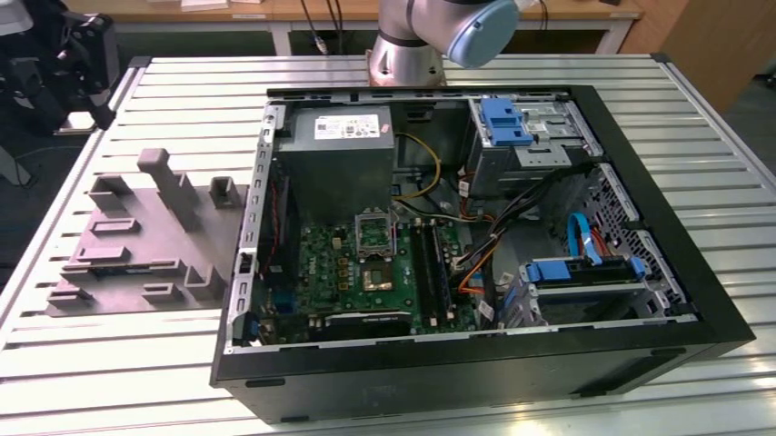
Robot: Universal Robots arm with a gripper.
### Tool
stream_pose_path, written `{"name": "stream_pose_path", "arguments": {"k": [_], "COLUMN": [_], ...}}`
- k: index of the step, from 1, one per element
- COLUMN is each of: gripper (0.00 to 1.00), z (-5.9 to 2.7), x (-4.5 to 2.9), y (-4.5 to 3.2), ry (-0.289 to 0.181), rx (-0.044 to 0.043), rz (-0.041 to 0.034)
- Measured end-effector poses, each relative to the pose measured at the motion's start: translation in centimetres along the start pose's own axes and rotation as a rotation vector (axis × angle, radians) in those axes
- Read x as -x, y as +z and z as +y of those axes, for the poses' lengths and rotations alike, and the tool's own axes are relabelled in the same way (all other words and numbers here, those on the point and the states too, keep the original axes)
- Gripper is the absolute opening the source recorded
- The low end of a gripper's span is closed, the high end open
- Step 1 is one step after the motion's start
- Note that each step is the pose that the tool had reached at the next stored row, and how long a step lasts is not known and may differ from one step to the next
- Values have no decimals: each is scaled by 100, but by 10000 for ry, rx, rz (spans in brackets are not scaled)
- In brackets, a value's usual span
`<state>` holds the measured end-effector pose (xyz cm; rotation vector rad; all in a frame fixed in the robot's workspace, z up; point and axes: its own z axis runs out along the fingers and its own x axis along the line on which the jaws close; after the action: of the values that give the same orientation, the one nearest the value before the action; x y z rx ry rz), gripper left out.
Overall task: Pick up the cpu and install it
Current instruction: 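Pick up the cpu and move it towards the insertion slot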
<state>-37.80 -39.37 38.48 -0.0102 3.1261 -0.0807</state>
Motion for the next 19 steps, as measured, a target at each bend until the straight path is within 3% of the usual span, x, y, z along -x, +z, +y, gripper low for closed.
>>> {"name": "stream_pose_path", "arguments": {"k": [16, 19], "gripper": [47, 47], "z": [0, -1], "x": [57, 99], "y": [1, 2], "ry": [1, 0], "rx": [0, 0], "rz": [0, 0]}}
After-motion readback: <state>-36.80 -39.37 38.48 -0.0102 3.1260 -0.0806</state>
